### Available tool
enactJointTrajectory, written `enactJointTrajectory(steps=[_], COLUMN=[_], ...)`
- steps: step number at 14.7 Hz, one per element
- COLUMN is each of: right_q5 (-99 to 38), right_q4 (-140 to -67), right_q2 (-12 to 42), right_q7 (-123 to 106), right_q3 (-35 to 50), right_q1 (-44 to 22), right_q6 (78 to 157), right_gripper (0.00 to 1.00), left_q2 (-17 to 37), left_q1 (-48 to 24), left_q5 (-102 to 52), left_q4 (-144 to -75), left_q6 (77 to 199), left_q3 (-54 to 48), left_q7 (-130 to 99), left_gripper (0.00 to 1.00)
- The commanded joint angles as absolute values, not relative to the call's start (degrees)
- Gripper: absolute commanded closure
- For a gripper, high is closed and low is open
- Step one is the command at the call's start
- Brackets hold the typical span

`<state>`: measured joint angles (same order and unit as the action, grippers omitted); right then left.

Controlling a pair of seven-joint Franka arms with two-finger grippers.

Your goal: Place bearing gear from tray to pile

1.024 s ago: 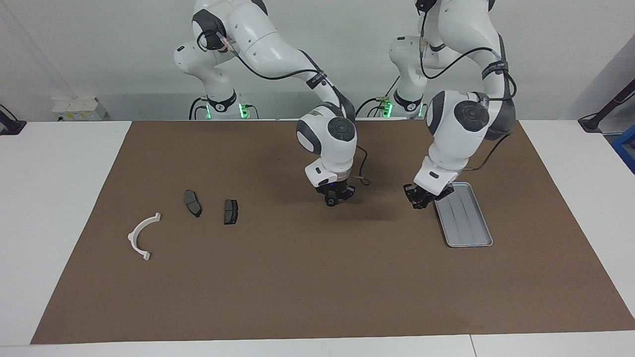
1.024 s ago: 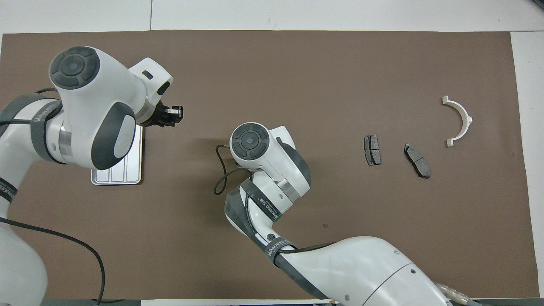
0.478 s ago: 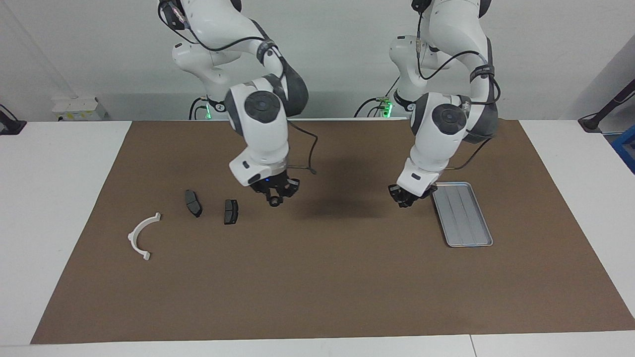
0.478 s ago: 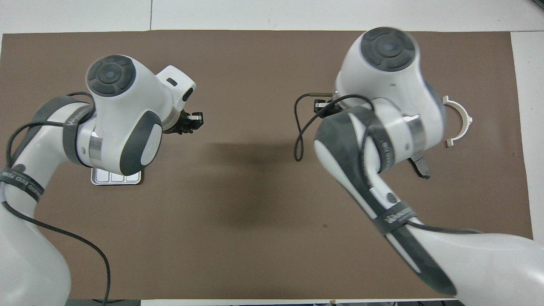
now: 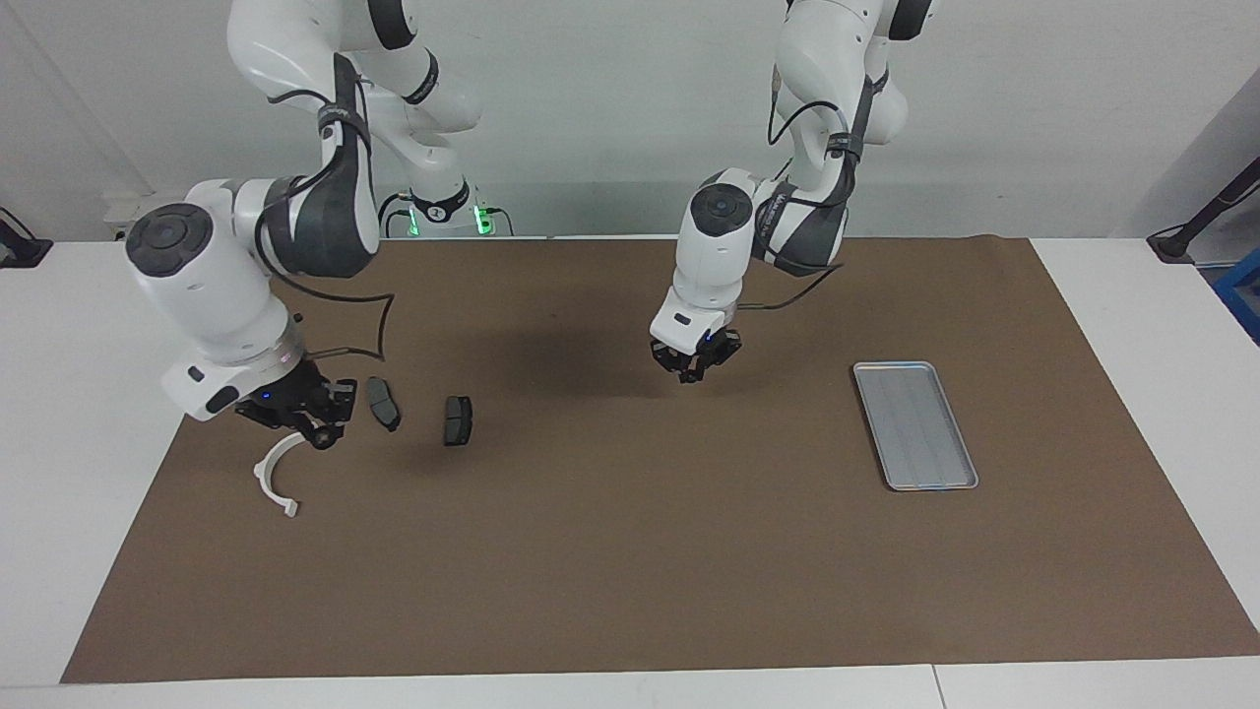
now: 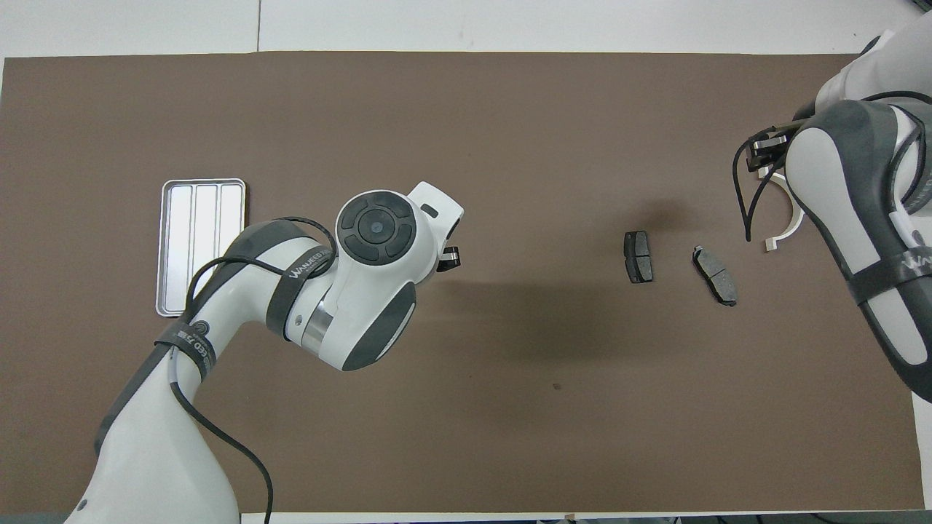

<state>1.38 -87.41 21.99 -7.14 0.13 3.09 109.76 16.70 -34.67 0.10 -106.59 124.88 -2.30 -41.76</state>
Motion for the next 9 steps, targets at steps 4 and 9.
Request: enactJointTrajectory(steps=[4, 9], right_q5=[2.55, 3.51], right_q4=[-92.11, -92.11], right_q2=[25.39, 29.52], right_q7=[-6.42, -2.05], right_q3=[0.88, 0.79], right_q1=[3.16, 3.26], right_q6=[119.79, 123.57], right_gripper=[1.00, 1.00], left_q2=[19.07, 20.82], left_q1=[-36.38, -37.53], left_q5=[1.23, 1.23], left_q4=[-110.91, -111.62], left_q6=[134.54, 137.37], left_q3=[-1.41, -1.32], left_q7=[-45.78, -47.55], left_gripper=[1.00, 1.00])
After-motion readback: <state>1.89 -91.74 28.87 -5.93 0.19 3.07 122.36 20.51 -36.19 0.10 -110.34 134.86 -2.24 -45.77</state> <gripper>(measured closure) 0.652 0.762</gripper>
